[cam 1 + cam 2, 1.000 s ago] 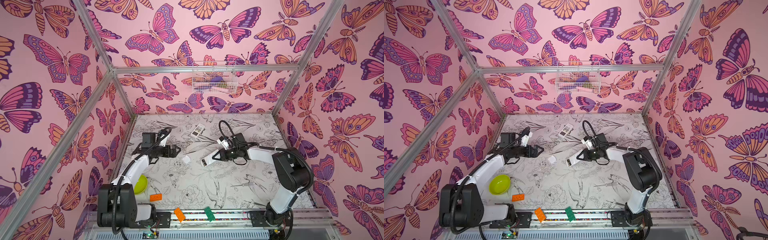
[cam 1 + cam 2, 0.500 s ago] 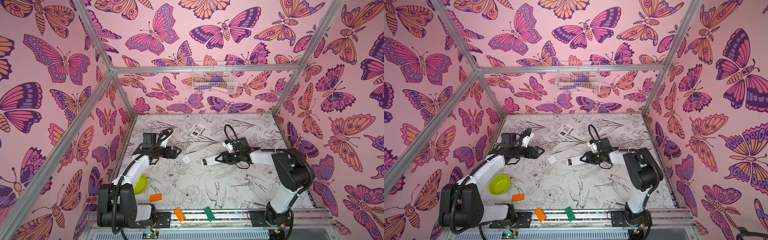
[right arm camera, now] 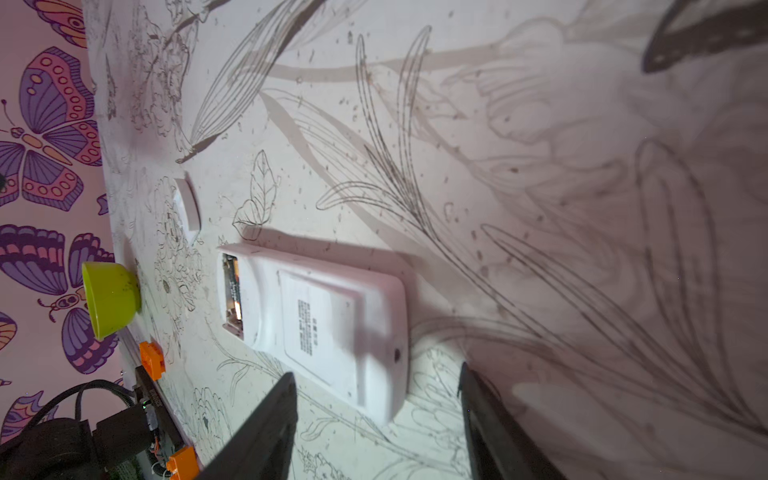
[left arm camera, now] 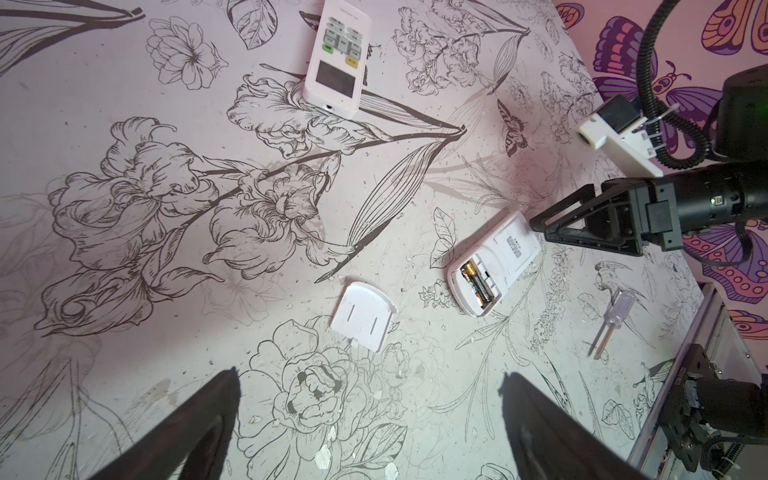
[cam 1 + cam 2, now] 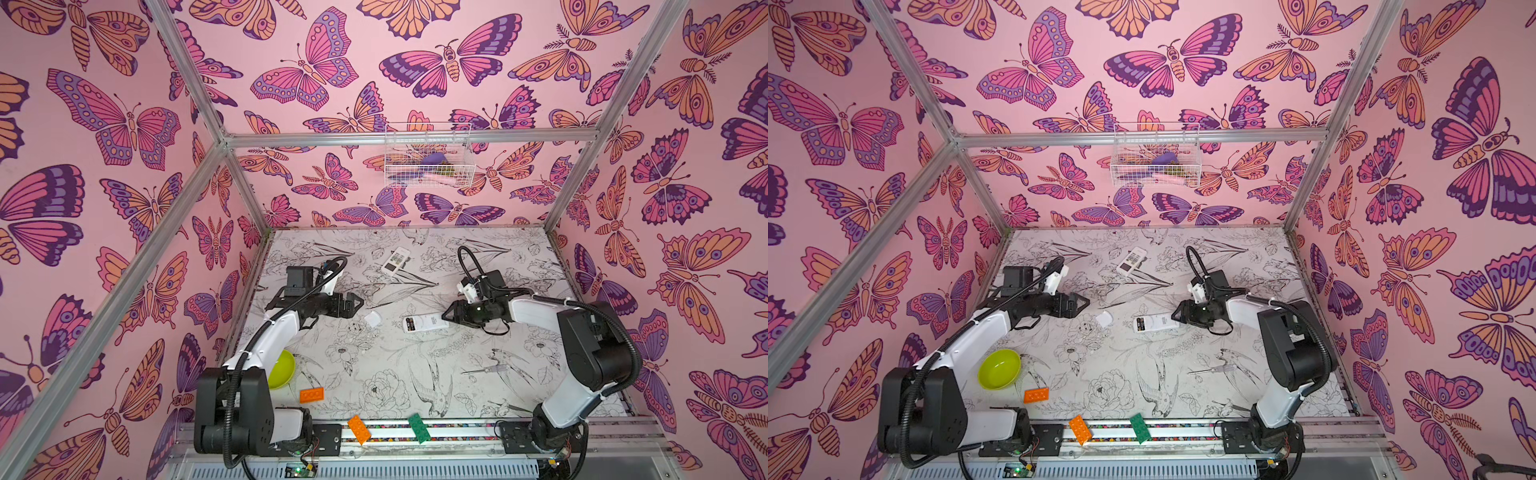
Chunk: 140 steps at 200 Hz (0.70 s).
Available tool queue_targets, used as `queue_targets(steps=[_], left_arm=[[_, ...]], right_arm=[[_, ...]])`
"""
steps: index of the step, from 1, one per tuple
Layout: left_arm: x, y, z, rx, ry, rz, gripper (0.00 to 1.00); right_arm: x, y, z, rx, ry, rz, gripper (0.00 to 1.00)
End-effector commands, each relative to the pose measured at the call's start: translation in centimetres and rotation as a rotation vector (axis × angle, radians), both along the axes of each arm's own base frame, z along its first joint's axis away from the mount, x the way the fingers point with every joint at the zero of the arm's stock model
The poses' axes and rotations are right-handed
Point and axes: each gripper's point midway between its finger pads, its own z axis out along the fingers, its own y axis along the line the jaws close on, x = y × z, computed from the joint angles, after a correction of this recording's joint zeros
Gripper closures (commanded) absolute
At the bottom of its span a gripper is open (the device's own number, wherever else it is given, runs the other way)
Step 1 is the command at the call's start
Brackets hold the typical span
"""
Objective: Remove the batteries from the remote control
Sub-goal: 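Lower the opened remote onto the table with the right gripper and release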
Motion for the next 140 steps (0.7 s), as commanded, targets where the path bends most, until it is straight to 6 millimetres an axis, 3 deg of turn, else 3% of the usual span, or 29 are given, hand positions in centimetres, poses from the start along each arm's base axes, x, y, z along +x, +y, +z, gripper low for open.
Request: queue_targets(steps=[1,13,17,56,140], left_arm=[[-0.2,-0.2,0.0,-0.008,0.010,-0.003,0.00],[-0.2,-0.3,0.0,-0.009,0.009,-0.010,0.00],[-0.3,-0.3,0.0,-0.008,0.007,-0.013,0.00],[0.0,-0.3,0.2,-0.013,0.012,-0.005,0.00],[-0.2,0.2,0.7,-0.002,-0.004,0.010,0.00]], right_arm=[[-1.3,-1.4,1.0,-0.057,0.043,-0.047,0.38],[-2.0,-1.1,1.3,-0.050,0.042,-0.059,0.38],[-2.0,-0.9,2.4,-0.039,0.007,-0.060,0.38],[-3.4,2.2,2.5,0.000,0.031,-0.048,0.39],[0.5,4.9,0.1,0.010,0.045,-0.067,0.42]])
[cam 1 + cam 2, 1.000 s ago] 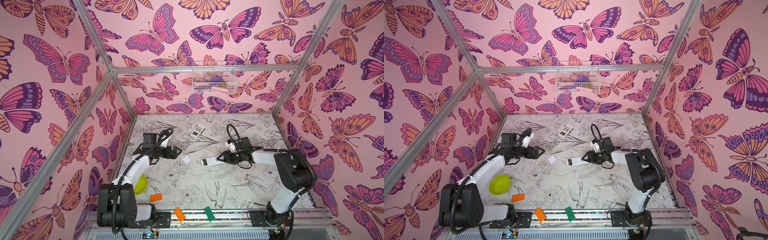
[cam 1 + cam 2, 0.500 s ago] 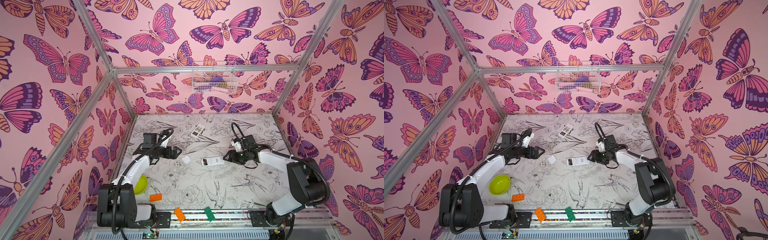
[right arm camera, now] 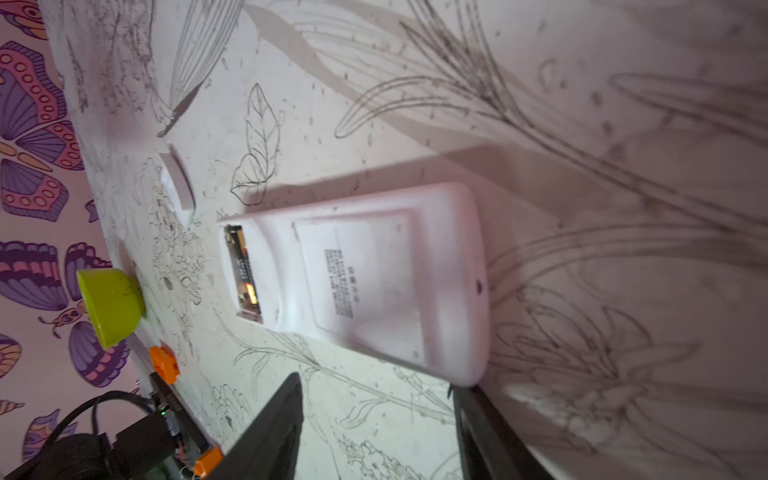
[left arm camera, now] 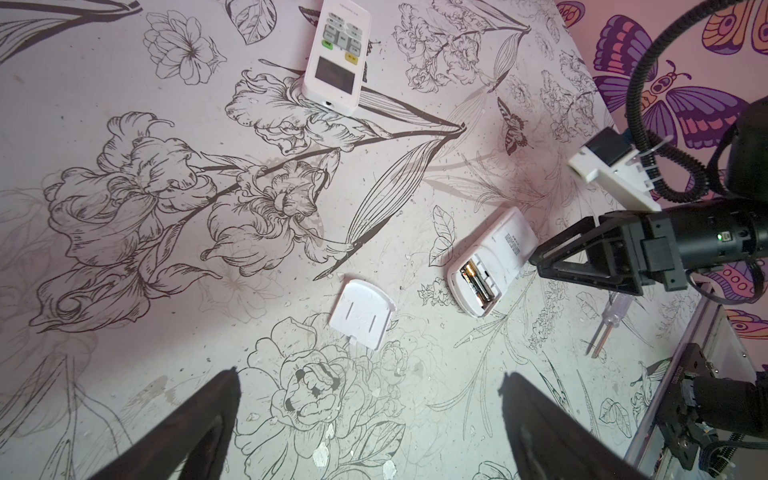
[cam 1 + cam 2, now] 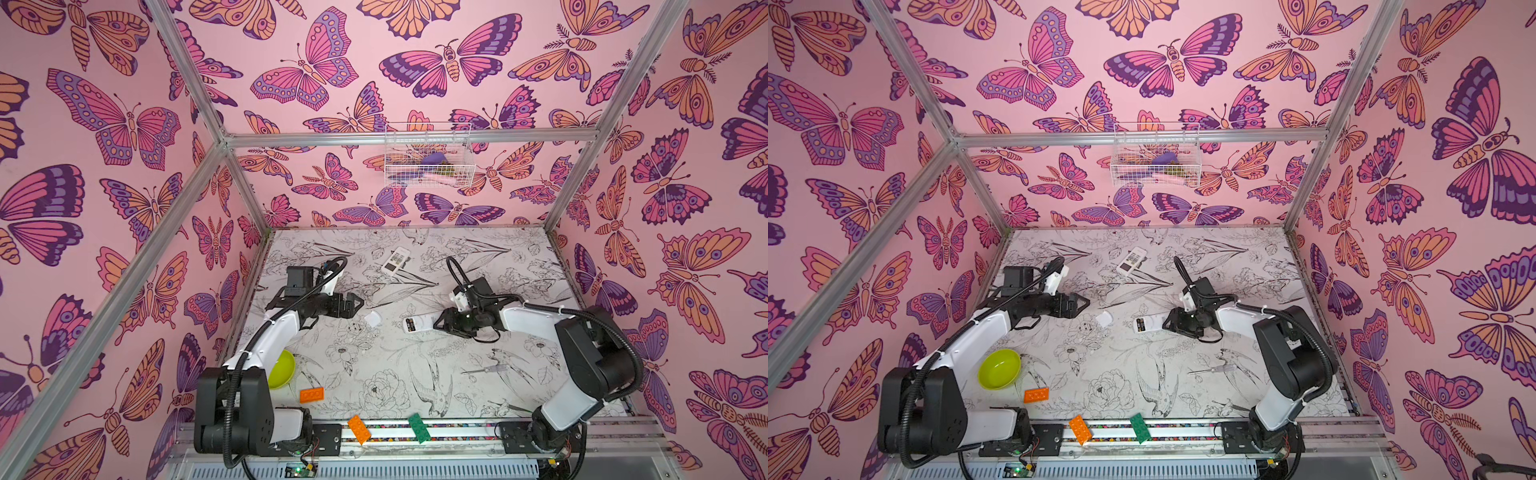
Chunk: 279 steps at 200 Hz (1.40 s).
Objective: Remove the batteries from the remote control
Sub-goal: 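Lower the opened remote onto the table with the right gripper and release, then move the right gripper over the clear-handled screwdriver nearer the robot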
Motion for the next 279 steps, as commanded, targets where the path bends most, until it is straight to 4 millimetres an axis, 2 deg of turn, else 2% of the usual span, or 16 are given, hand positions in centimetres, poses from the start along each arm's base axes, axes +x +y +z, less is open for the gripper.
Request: queue_targets(steps=[1,28,48,95,118,133,149,172,201,204,237,253,279], left_arm=[[-0.1,0.3,0.8,-0.002,-0.011,0.009,0.00],[-0.1,0.5,0.5,0.008,-0.021,0.006,0.00],[0.0,0.6,0.7,0.002,-0.012,0.017,0.00],[0.1,0.7,0.6,0.004,-0.010,0.021,0.00],[0.0,0.5,0.3,0.005,-0.014,0.008,0.00],[0.1,0.5,0.5,0.002,-0.014,0.012,0.00],[0.1,0.5,0.5,-0.001,-0.003,0.015,0.00],[0.0,0.1,0.5,0.001,-0.016,-0.006,0.00],[-0.1,0.0,0.5,-0.011,-0.001,-0.004,0.00],[-0.2,0.0,0.4,-0.011,0.002,-0.005,0.00],[0.0,-0.4,0.3,-0.020,0.018,-0.003,0.00],[0.2,-0.5,0.2,-0.015,0.028,0.006,0.00],[0.4,-1.2,0.5,0.001,0.027,0.003,0.00]], right_arm=[[2.6,1.1,0.7,0.012,-0.039,-0.018,0.42],[4.3,2.8,0.9,0.048,-0.086,-0.005,0.43],[5.0,4.8,0.8,0.067,-0.074,0.057,0.44],[4.1,9.8,1.0,0.149,-0.055,0.212,0.45],[3.6,10.4,1.7,0.155,-0.072,0.245,0.45],[3.7,9.2,2.3,0.107,-0.079,0.234,0.45],[3.6,7.4,3.9,0.053,-0.100,0.199,0.45],[2.6,3.3,5.3,-0.101,-0.099,0.113,0.44],[-0.5,-1.4,6.5,-0.261,-0.038,-0.002,0.44],[-0.8,-1.8,7.2,-0.262,-0.053,-0.014,0.44],[-3.6,-6.4,8.9,-0.382,-0.058,-0.128,0.44],[-4.9,-8.1,9.7,-0.422,-0.058,-0.166,0.44],[-7.2,-10.5,9.8,-0.485,-0.024,-0.216,0.44]])
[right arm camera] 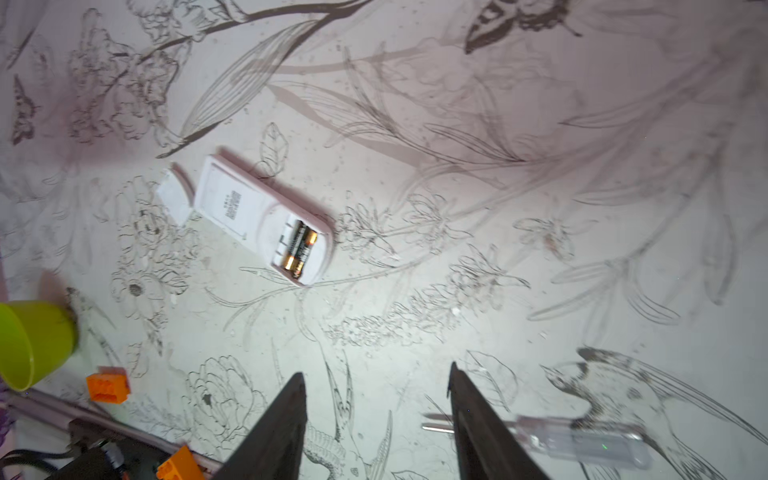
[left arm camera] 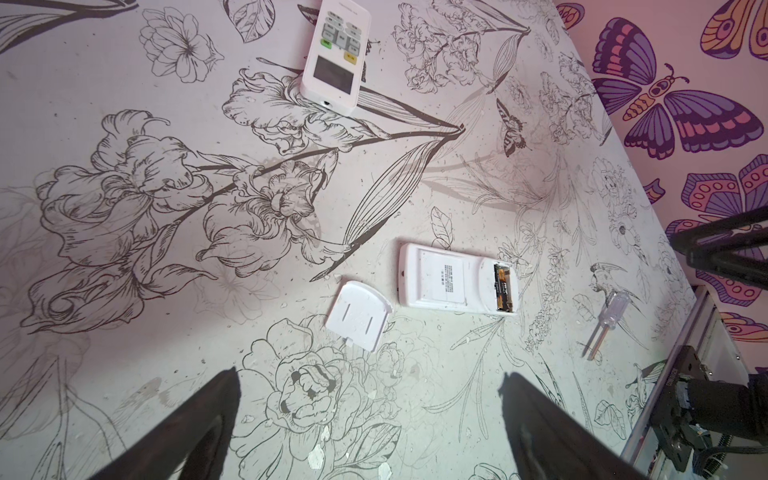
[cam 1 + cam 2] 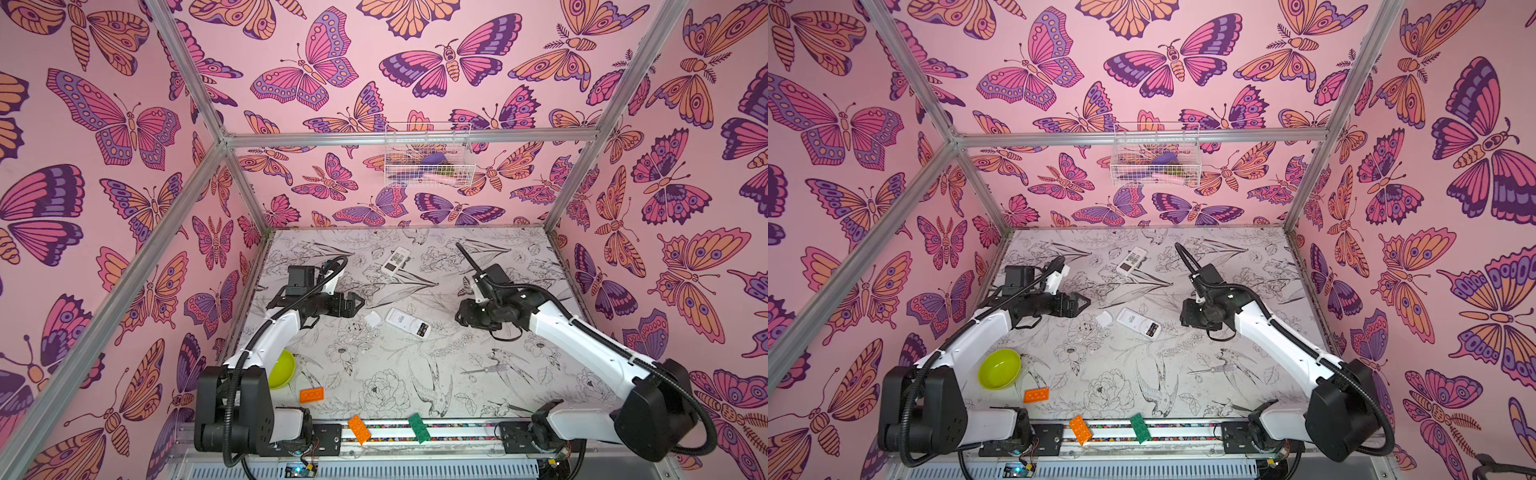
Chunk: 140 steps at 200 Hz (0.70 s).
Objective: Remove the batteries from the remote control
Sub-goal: 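Move the right gripper over the clear-handled screwdriver nearer the robot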
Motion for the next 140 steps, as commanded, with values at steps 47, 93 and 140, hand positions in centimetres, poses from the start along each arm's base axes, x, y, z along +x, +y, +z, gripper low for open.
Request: queue_targets(steps=[47,93,140], left_arm=[[0.0,-1.1,0.5,0.005,0.010,-0.019,0.00],[-0.1,-1.1,0.7,0.006,0.002,-0.026,0.00],[-0.4,-1.0,0.7,0.000,-0.001,-0.036,0.00]], right_arm=[[-5.7,-7.2,-0.3,-0.203,0.074,-0.186,0.41],[-7.4,-8.9,-1.5,-0.200,0.084,-0.302,0.30],[-8.4,-9.8,-3.4,-0.194,0.101,-0.388,0.31]])
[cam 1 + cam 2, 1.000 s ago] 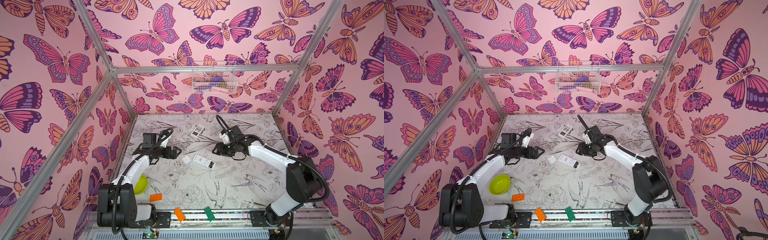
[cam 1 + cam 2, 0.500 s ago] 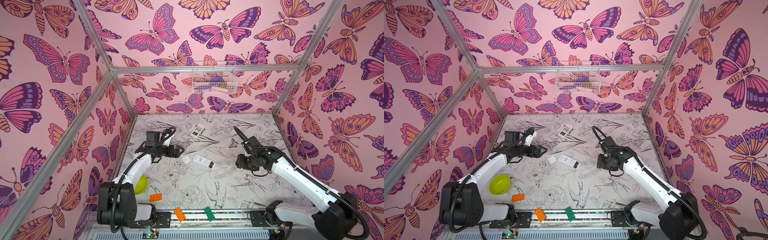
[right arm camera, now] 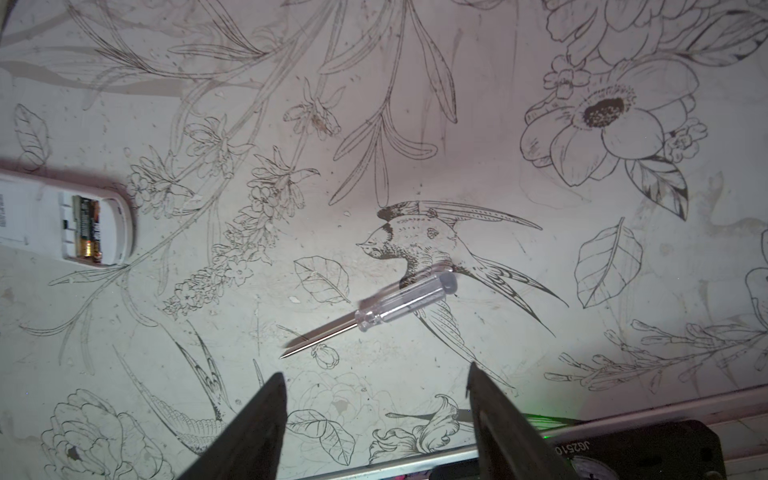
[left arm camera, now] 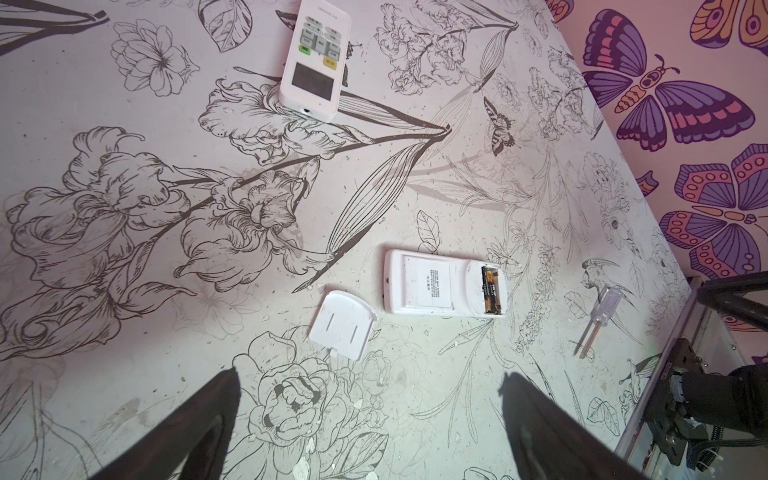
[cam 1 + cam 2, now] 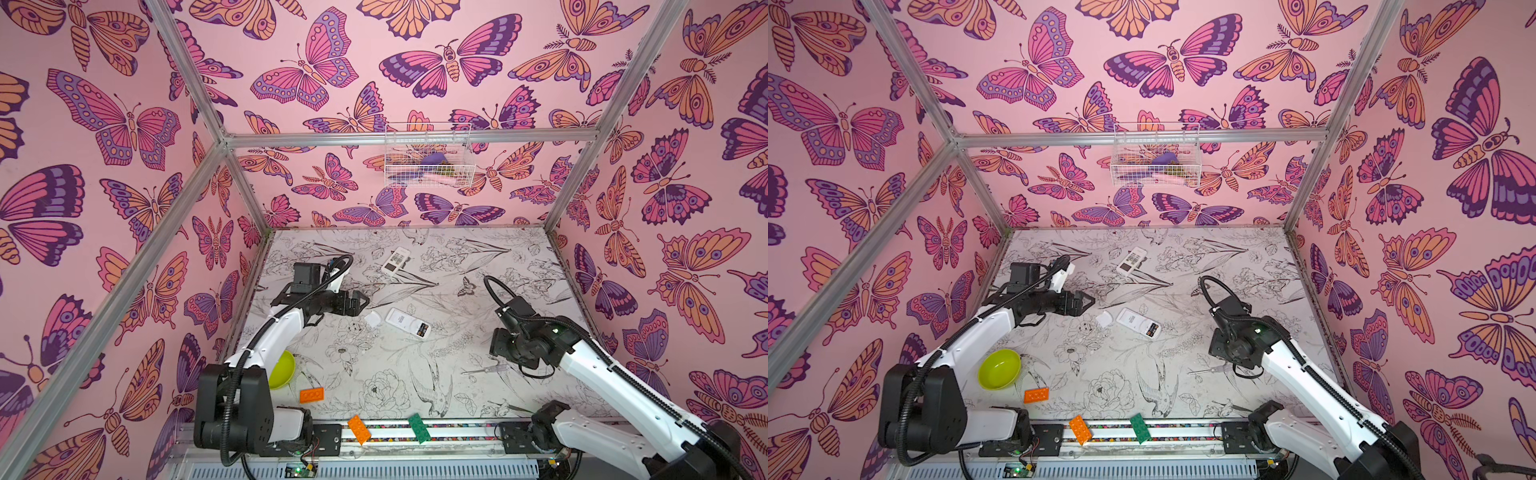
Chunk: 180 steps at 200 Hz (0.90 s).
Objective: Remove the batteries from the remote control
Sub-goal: 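Move the right gripper over the clear-handled screwdriver nearer the robot, then close the right gripper on the screwdriver's clear handle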
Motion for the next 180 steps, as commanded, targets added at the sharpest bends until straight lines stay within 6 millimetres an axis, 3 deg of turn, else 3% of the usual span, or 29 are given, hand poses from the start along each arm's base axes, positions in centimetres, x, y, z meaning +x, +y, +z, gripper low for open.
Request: queue_targets(steps=[1,26,59,121,180], left_arm=[[-0.5,0.1,0.1,-0.006,0.013,-0.009,0.00],[-0.5,0.0,-0.2,-0.005,0.008,-0.022,0.00],[-0.5,0.1,-0.3,-0.007,0.021,-0.013,0.00],[-0.5,-0.1,-0.6,-0.004,0.015,-0.026,0.00],[-0.6,0.1,-0.4,-0.003,0.016,-0.020,0.00]], right_arm=[[-0.5,-1.1,-0.7,-0.025,0.010,-0.092,0.31],[-0.9,-1.5,-2.1,-0.032,0.029,-0.145,0.33],[-0.6,-0.8,-3.2,0.010,0.041,-0.191,0.34],[-1.3,0.4,-7.1,0.130,0.075,-0.302,0.43],[-0.6,0.5,-8.0,0.132,0.082,-0.324,0.45]])
